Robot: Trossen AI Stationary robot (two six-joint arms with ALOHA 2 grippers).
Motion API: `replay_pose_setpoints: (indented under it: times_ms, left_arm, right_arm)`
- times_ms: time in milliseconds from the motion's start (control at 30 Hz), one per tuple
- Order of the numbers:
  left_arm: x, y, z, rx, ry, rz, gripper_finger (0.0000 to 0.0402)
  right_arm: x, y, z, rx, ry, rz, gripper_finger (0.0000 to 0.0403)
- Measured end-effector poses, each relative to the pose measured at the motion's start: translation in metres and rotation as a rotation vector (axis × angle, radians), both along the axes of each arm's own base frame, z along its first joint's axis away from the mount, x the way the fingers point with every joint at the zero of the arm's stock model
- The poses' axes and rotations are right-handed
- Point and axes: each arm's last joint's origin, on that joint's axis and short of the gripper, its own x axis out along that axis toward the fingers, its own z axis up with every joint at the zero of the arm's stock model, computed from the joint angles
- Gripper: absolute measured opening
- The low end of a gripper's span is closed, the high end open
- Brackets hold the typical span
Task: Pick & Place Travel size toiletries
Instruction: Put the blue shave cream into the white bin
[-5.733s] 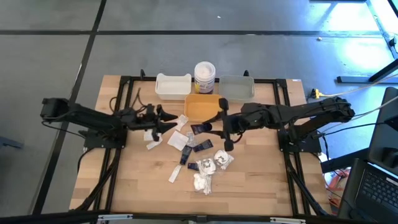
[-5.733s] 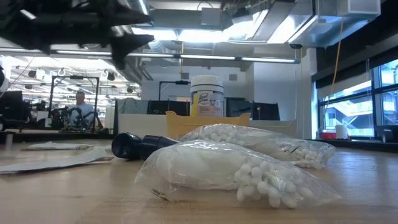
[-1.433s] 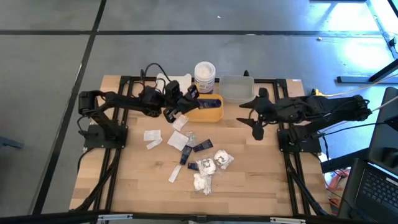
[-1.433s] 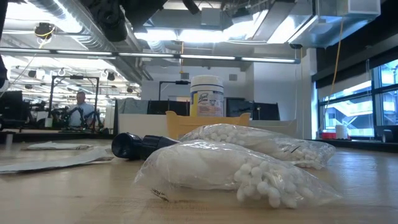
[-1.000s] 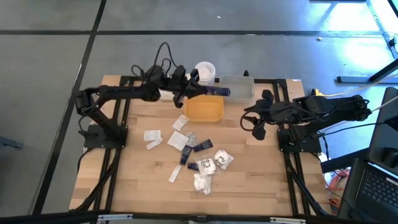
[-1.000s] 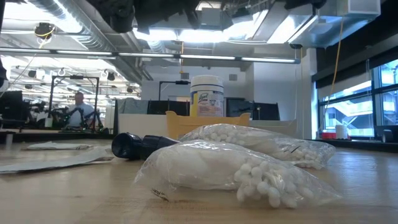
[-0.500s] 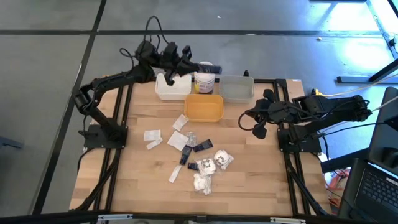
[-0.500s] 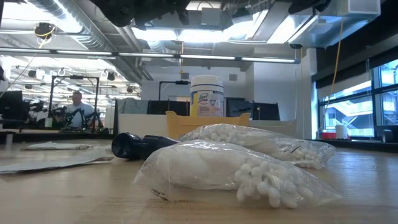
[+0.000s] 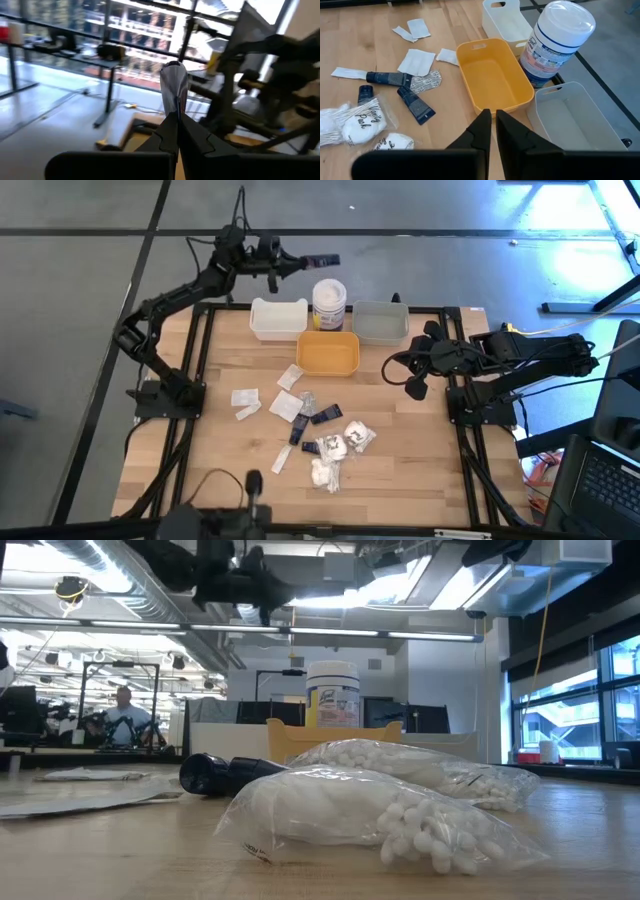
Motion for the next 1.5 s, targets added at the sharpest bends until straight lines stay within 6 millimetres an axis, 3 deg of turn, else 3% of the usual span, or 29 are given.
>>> replay_pose_setpoints:
  times_ms: [167, 300, 533, 767, 1167, 1500]
  left_arm:
    - [-0.015, 0.015, 0.007, -0.021, 0.060, 0.125, 0.0003]
    - [-0.019, 0.017, 0.015, 0.025, 0.248, 0.293, 0.0003]
    - [-0.017, -0.001, 0.020, 0.118, 0.679, 0.474, 0.0003]
    - [-0.014, -0.018, 0.014, 0.151, 0.956, 0.577, 0.0003]
    - [-0.024, -0.031, 0.000, -0.019, 1.143, 0.593, 0.0003]
    - [-0.010, -0.011, -0.032, -0.167, 1.253, 0.616, 0.0003]
  right_arm:
    - [0.000, 0.000, 0.000, -0.006, 0.002, 0.004, 0.0021]
    - [0.000, 0.000, 0.000, -0.005, 0.002, 0.004, 0.0009]
    - [0.000, 0.000, 0.000, -0.008, 0.001, 0.007, 0.0009]
    - [0.001, 0.000, 0.001, -0.004, -0.006, 0.005, 0.0028]
    - [0.003, 0.000, 0.003, -0.027, -0.029, 0.030, 0.0005]
    - [0.004, 0.000, 0.004, -0.031, -0.038, 0.030, 0.0013]
